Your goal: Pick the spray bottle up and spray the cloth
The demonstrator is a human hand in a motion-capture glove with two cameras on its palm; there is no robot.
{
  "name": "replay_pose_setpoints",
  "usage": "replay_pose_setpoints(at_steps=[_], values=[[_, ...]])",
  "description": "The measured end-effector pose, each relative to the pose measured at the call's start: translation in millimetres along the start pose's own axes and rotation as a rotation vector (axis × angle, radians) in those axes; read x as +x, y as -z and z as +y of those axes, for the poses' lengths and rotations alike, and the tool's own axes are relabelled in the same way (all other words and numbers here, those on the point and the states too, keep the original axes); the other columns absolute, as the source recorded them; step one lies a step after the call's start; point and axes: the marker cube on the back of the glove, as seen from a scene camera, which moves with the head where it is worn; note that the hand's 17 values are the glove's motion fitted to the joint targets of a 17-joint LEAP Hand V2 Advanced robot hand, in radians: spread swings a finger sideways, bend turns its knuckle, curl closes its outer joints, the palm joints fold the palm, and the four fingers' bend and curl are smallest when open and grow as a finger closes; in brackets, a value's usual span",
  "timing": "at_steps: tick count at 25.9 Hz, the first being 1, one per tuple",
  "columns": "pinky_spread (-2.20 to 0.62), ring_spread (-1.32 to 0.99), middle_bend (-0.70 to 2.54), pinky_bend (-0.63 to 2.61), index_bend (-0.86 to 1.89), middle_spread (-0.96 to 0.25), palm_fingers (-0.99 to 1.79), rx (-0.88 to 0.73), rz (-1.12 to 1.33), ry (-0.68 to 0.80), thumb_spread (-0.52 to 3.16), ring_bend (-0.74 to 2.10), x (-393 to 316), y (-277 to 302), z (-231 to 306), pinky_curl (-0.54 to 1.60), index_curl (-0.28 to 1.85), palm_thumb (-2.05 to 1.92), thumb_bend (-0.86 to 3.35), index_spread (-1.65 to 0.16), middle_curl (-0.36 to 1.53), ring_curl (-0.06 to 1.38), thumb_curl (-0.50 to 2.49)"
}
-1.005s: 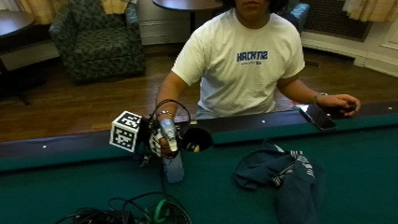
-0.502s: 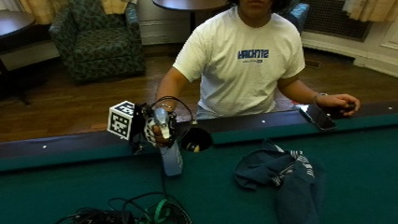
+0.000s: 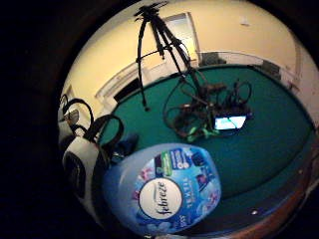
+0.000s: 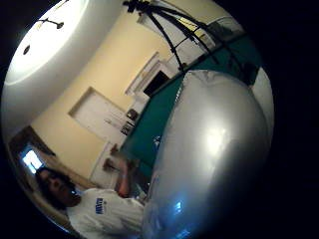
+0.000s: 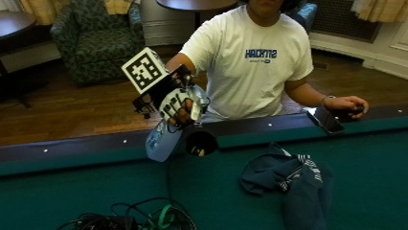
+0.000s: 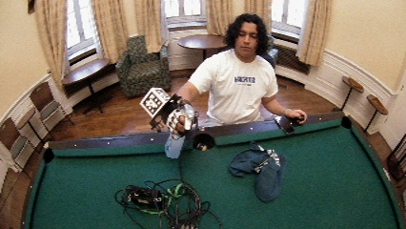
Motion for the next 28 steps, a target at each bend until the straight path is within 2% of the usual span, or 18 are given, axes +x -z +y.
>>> replay_pose_setpoints(at_steps=[3,9,16,23,28], values=[[-0.32,-0.22,0.66,0.53,0.40,-0.21,1.41,-0.063,0.081,0.036,0.46,0.84,-26.9,-11.7,-14.4,0.43,0.54,0.92,-0.03,-0.27,0.58,0.50,0.68],[-0.32,-0.22,0.67,0.53,0.40,-0.21,1.40,-0.066,0.262,0.192,0.45,0.84,-79.7,-68.1,-38.8,0.43,0.56,0.92,-0.03,-0.27,0.58,0.50,0.70],[-0.32,-0.22,0.67,0.53,0.40,-0.21,1.40,-0.300,0.475,0.326,0.45,0.84,-131.5,-134.7,-19.7,0.43,0.57,0.92,-0.03,-0.27,0.59,0.50,0.73],[-0.33,-0.22,0.67,0.53,0.39,-0.21,1.40,-0.423,0.674,0.566,0.44,0.84,-177.3,-204.7,9.3,0.43,0.58,0.91,-0.03,-0.27,0.59,0.49,0.74],[-0.33,-0.22,0.68,0.53,0.39,-0.21,1.40,-0.511,0.771,0.672,0.44,0.84,-197.9,-248.3,41.9,0.43,0.59,0.91,-0.03,-0.27,0.58,0.49,0.76]])
